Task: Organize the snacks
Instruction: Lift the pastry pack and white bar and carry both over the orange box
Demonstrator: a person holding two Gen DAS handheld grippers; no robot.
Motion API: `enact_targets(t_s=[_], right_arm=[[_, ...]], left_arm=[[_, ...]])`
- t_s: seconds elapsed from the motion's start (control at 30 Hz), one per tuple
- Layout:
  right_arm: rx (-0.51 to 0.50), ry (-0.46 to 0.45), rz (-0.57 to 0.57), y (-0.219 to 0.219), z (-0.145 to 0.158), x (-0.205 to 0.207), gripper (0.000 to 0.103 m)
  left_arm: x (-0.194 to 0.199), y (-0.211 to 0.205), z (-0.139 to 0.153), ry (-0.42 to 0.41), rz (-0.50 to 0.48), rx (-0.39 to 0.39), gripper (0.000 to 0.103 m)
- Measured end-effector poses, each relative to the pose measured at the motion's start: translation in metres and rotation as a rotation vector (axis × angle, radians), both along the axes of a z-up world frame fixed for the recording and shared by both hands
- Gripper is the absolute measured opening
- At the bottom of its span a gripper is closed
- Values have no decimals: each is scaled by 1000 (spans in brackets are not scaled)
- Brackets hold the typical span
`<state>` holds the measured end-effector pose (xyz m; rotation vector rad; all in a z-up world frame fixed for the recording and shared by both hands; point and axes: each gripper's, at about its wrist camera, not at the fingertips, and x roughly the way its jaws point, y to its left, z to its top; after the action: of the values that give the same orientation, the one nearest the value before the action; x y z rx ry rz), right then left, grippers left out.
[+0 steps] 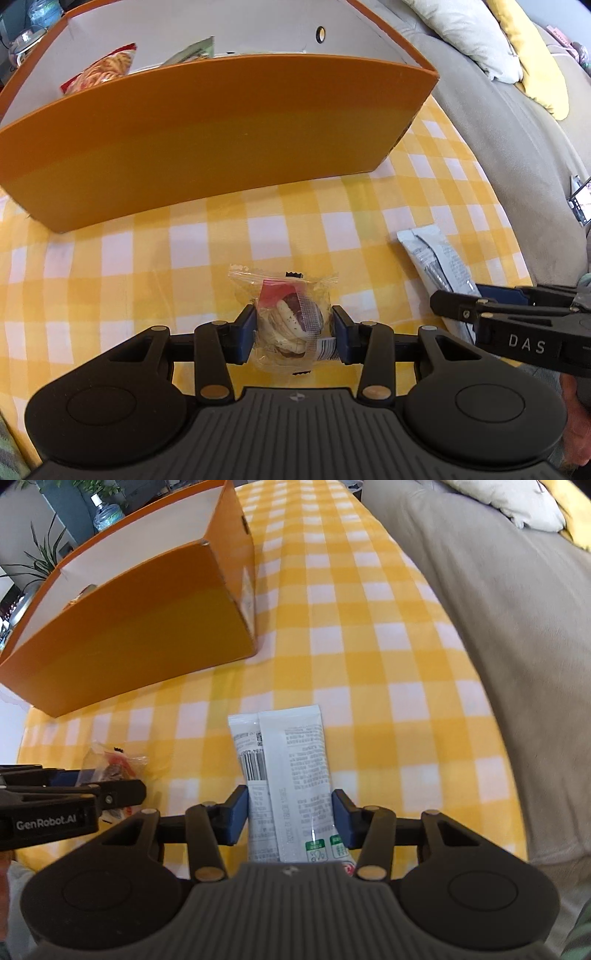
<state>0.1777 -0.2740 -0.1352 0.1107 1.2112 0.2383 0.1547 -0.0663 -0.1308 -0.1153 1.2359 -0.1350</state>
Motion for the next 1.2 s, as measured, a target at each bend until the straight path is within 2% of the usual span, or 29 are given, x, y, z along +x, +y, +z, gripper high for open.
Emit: enact_targets(t_s=[0.27,0.63,1.03,1.2], right_arm=[[-24,-17,-17,16,15,-17,45],[-24,-101,-86,10,47,-25,44],[119,-190,-73,21,109,-28,44],[142,-232,-27,33,134,-18,44]], left_arm=[[-14,19,8,-21,21,-39,47],[-25,38,35,-104,38,-107,47],[-34,49,90,-259,8,-201,47],[-20,58,113,-305,15,-229,47]])
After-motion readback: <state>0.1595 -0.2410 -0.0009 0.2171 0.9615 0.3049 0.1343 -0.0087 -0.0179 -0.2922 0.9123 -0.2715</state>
